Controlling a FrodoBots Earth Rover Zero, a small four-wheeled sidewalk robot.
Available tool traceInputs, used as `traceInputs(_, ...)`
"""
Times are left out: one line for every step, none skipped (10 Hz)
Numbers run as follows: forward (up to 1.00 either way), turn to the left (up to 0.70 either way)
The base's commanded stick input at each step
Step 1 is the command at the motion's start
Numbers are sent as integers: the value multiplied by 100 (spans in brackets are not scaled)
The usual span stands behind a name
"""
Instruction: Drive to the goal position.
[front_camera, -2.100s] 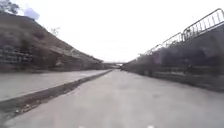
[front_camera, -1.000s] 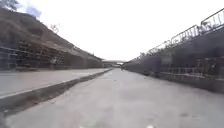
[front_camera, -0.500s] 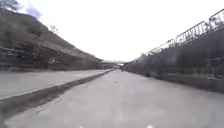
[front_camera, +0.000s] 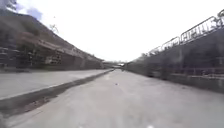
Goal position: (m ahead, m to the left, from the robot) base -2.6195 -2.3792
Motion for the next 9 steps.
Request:
traceInputs(70, 0)
traceInputs(70, 0)
traceInputs(70, 0)
traceInputs(70, 0)
traceInputs(70, 0)
traceInputs(70, 0)
traceInputs(70, 0)
traceInputs(70, 0)
traceInputs(70, 0)
